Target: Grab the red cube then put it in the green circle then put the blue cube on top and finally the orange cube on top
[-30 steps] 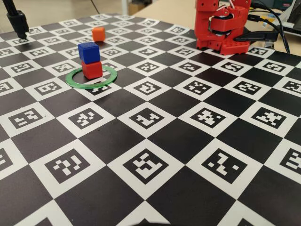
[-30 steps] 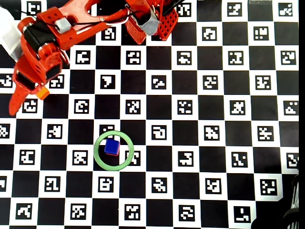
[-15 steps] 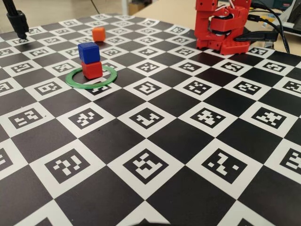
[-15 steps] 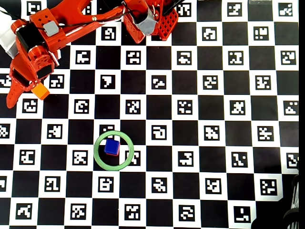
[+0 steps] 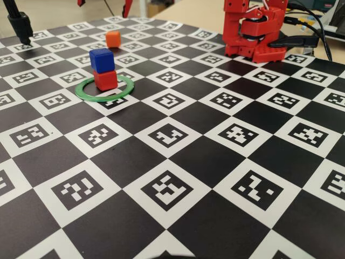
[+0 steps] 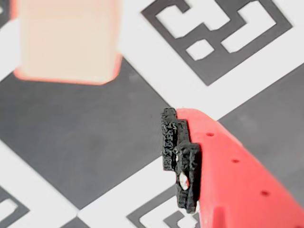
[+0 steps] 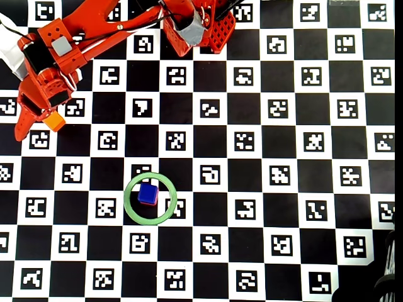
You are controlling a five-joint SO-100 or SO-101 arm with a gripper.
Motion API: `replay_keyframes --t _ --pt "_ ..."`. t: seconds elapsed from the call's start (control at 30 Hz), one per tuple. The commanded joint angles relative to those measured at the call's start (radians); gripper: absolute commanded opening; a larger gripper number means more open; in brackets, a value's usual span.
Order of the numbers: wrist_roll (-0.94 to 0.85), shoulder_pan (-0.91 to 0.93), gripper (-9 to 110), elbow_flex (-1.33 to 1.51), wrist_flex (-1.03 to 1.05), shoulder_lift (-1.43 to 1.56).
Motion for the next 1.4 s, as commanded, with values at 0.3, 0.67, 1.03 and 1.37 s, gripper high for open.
replay_keyframes --t 0.3,0.67,1.03,1.37 --pt "0.003 0.011 58 0.089 -0.169 -0.034" --pt "0.0 0.021 58 0.061 -0.229 -0.106" --pt "-0.003 0.028 58 0.043 -0.258 -0.127" --pt "-0.005 0.031 53 0.038 -0.285 -0.135"
